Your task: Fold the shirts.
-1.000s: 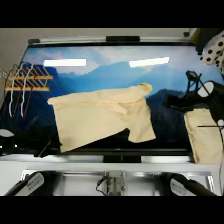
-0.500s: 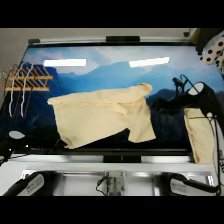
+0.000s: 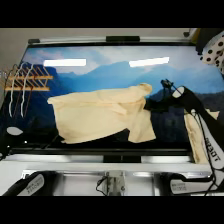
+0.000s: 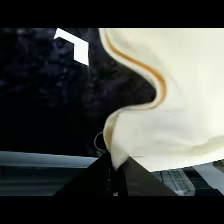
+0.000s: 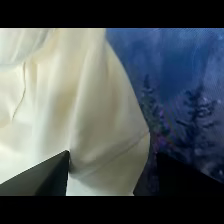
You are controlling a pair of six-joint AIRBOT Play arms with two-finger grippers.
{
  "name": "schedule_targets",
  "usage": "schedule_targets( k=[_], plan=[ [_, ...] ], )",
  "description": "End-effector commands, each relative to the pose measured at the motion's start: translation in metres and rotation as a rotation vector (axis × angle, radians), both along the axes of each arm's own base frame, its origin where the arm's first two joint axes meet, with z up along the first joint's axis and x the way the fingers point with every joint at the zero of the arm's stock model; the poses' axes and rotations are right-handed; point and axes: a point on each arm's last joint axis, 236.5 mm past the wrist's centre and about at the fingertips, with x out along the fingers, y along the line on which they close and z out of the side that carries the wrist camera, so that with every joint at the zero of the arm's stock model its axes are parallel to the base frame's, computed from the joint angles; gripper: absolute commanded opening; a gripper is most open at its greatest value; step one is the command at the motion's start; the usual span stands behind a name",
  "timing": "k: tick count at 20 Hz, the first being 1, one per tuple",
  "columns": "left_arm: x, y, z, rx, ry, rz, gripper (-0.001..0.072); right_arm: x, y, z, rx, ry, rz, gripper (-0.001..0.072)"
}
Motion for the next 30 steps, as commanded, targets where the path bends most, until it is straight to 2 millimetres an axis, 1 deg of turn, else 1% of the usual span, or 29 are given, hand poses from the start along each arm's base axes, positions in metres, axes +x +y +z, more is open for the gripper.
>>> schedule_targets(
  k=[1, 2, 3, 4, 5, 6, 7, 8, 9, 10, 11, 12, 13, 14, 15, 16, 17, 18, 19, 20, 21, 22, 23, 24, 26, 28, 29, 30],
  plan=[
    [0.015, -0.002, 0.019, -0.014, -0.056, -0.028, 0.0034, 0.007, 0.009, -0.013, 0.036, 0.009, -0.046, 0.0424],
    [0.021, 0.0, 0.024, -0.007, -0.077, -0.028, 0.0033, 0.006, 0.01, -0.014, 0.041, 0.014, -0.04, 0.0213],
    [0.029, 0.003, 0.031, 0.002, -0.102, -0.03, 0.0033, 0.006, 0.012, -0.009, 0.05, 0.008, -0.027, 0.007],
    [0.042, 0.007, 0.045, 0.015, -0.146, -0.035, 0.0032, 0.009, 0.014, 0.002, 0.052, -0.022, 0.004, 0.0067],
    [0.058, 0.012, 0.064, 0.038, -0.212, -0.045, 0.0031, 0.014, 0.015, 0.02, 0.044, -0.076, 0.05, 0.0067],
    [0.079, 0.018, 0.096, 0.072, -0.309, -0.059, 0.003, 0.021, 0.015, 0.045, 0.035, -0.149, 0.09, 0.0067],
    [0.1, 0.025, 0.138, 0.121, -0.435, -0.084, 0.003, 0.032, 0.015, 0.083, 0.019, -0.247, 0.119, 0.0067],
    [0.122, 0.033, 0.197, 0.188, -0.597, -0.103, 0.003, 0.042, 0.013, 0.127, -0.002, -0.36, 0.139, 0.0067],
    [0.136, 0.038, 0.263, 0.252, -0.756, -0.104, 0.003, 0.05, 0.01, 0.185, -0.03, -0.497, 0.151, 0.0067],
    [0.14, 0.039, 0.343, 0.327, -0.942, -0.101, 0.0031, 0.051, 0.008, 0.253, -0.055, -0.653, 0.152, 0.0067],
    [0.131, 0.037, 0.42, 0.398, -1.119, -0.093, 0.0031, 0.044, 0.005, 0.321, -0.081, -0.81, 0.146, 0.0067],
    [0.108, 0.031, 0.5, 0.474, -1.312, -0.075, 0.0031, 0.025, 0.003, 0.397, -0.102, -0.989, 0.13, 0.0067],
    [0.078, 0.024, 0.566, 0.538, -1.478, -0.052, 0.0032, -0.001, 0.0, 0.466, -0.108, -1.158, 0.1, 0.0067],
    [0.042, 0.014, 0.619, 0.585, -1.625, -0.025, 0.0031, -0.038, -0.003, 0.531, -0.094, -1.326, 0.047, 0.0067],
    [0.002, 0.003, 0.663, 0.595, -1.751, 0.019, 0.0031, -0.08, -0.006, 0.582, -0.061, -1.465, -0.003, 0.0067],
    [-0.035, -0.008, 0.694, 0.575, -1.844, 0.062, 0.0031, -0.119, -0.007, 0.614, -0.034, -1.557, -0.033, 0.0067],
    [-0.066, -0.018, 0.71, 0.574, -1.909, 0.074, 0.0031, -0.155, -0.008, 0.635, -0.016, -1.623, -0.048, 0.0067],
    [-0.092, -0.027, 0.718, 0.592, -1.96, 0.074, 0.0031, -0.188, -0.008, 0.648, -0.01, -1.678, -0.053, 0.0067],
    [-0.109, -0.031, 0.72, 0.596, -1.978, 0.085, 0.0031, -0.215, -0.011, 0.656, -0.025, -1.721, -0.058, 0.0067],
    [-0.119, -0.028, 0.717, 0.598, -1.962, 0.122, 0.0031, -0.233, -0.016, 0.66, -0.036, -1.74, -0.081, 0.0067],
    [-0.123, -0.023, 0.713, 0.613, -1.931, 0.155, 0.0031, -0.244, -0.022, 0.66, -0.041, -1.738, -0.117, 0.0067],
    [-0.123, -0.015, 0.704, 0.652, -1.883, 0.174, 0.0031, -0.249, -0.031, 0.656, -0.064, -1.717, -0.154, 0.0067],
    [-0.118, -0.007, 0.694, 0.695, -1.831, 0.175, 0.0031, -0.248, -0.039, 0.647, -0.104, -1.682, -0.173, 0.0067],
    [-0.11, -0.001, 0.682, 0.72, -1.772, 0.163, 0.0031, -0.242, -0.045, 0.635, -0.148, -1.631, -0.183, 0.0067],
    [-0.088, 0.004, 0.657, 0.706, -1.673, 0.131, 0.0031, -0.221, -0.053, 0.604, -0.219, -1.499, -0.169, 0.0067],
    [-0.058, 0.012, 0.616, 0.675, -1.527, 0.088, 0.0032, -0.193, -0.056, 0.557, -0.268, -1.298, -0.129, 0.0067],
    [-0.042, 0.016, 0.59, 0.656, -1.438, 0.063, 0.0032, -0.179, -0.061, 0.527, -0.302, -1.172, -0.111, 0.0067],
    [-0.025, 0.021, 0.558, 0.638, -1.341, 0.031, 0.0032, -0.166, -0.066, 0.499, -0.329, -1.059, -0.097, 0.0067]
  ],
)
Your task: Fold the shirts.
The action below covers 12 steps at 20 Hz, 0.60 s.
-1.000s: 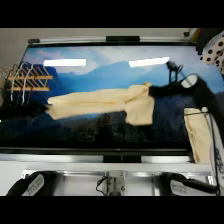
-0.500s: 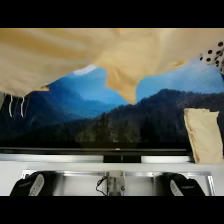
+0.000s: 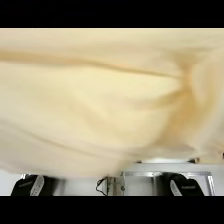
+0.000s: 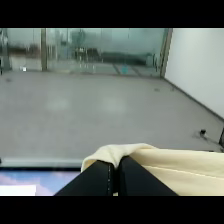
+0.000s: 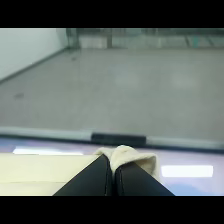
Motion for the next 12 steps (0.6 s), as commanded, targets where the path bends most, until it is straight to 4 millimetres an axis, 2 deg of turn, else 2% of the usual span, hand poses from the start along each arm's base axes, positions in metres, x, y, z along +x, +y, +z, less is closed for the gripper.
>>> schedule_targets(
  k=[1, 4, 8, 10, 12],
  plan=[
    [0.046, 0.017, -0.097, -0.023, 0.319, -0.002, 0.0032, 0.035, -0.022, -0.098, -0.069, 0.395, -0.08, 0.0067],
    [0.098, 0.036, -0.197, -0.081, 0.545, -0.009, 0.0031, 0.088, -0.024, -0.185, -0.08, 0.624, -0.081, 0.0067],
    [0.179, 0.074, -0.327, -0.252, 0.69, 0.072, 0.0032, 0.195, -0.023, -0.295, 0.04, 0.678, -0.123, 0.0067],
    [0.212, 0.079, -0.378, -0.297, 0.778, 0.077, 0.0032, 0.25, -0.015, -0.337, 0.128, 0.662, -0.12, 0.0067],
    [0.247, 0.08, -0.417, -0.331, 0.844, 0.078, 0.0033, 0.293, -0.006, -0.363, 0.256, 0.619, -0.114, 0.0067]
  ],
)
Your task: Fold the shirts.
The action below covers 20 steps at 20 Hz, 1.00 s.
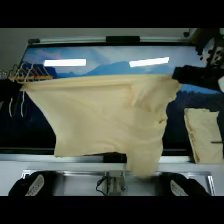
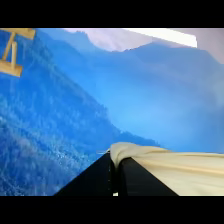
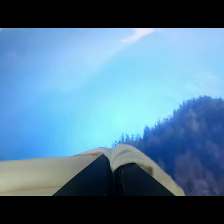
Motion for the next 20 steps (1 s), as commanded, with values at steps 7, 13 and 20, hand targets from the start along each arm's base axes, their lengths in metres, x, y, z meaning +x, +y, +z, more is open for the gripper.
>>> schedule_targets(
  k=[7, 13, 20],
  plan=[
    [0.117, -0.013, -0.152, -0.238, 0.217, 0.052, 0.0035, 0.091, 0.039, -0.16, 0.43, 0.137, -0.177, 0.0068],
    [0.051, -0.016, -0.189, -0.261, 0.549, -0.096, 0.0598, 0.047, 0.021, -0.146, 0.375, 0.271, -0.113, 0.0591],
    [-0.114, 0.028, -0.217, -0.391, 1.011, -0.1, 0.0391, -0.115, -0.064, -0.146, 0.231, 0.749, -0.059, 0.0588]
  ],
)
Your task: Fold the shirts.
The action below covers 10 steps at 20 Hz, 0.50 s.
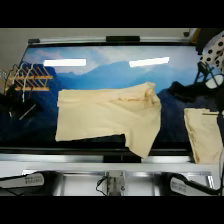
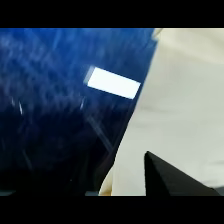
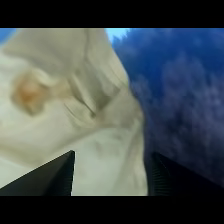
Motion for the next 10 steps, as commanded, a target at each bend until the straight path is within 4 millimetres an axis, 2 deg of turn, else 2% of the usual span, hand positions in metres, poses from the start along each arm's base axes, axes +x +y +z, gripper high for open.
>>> schedule_targets(
  k=[1, 2, 4, 6, 7, 10],
  plan=[
    [-0.083, -0.022, -0.024, -0.124, 0.164, -0.018, 0.0394, -0.088, -0.019, -0.007, 0.011, 0.259, 0.081, 0.0589],
    [-0.096, -0.035, -0.038, -0.14, 0.158, -0.02, 0.04, -0.094, -0.019, -0.009, 0.013, 0.262, 0.078, 0.0588],
    [-0.11, -0.058, -0.051, -0.195, 0.125, -0.024, 0.04, -0.098, -0.016, -0.011, 0.015, 0.255, 0.075, 0.0588],
    [-0.109, -0.074, -0.058, -0.247, 0.09, 0.01, 0.0429, -0.093, -0.012, -0.009, 0.035, 0.234, 0.069, 0.0588],
    [-0.108, -0.076, -0.062, -0.251, 0.082, 0.031, 0.0517, -0.09, -0.011, -0.008, 0.042, 0.221, 0.066, 0.0588],
    [-0.101, -0.078, -0.072, -0.241, 0.044, 0.067, 0.0528, -0.085, -0.009, -0.006, 0.051, 0.201, 0.06, 0.0588]
  ],
)
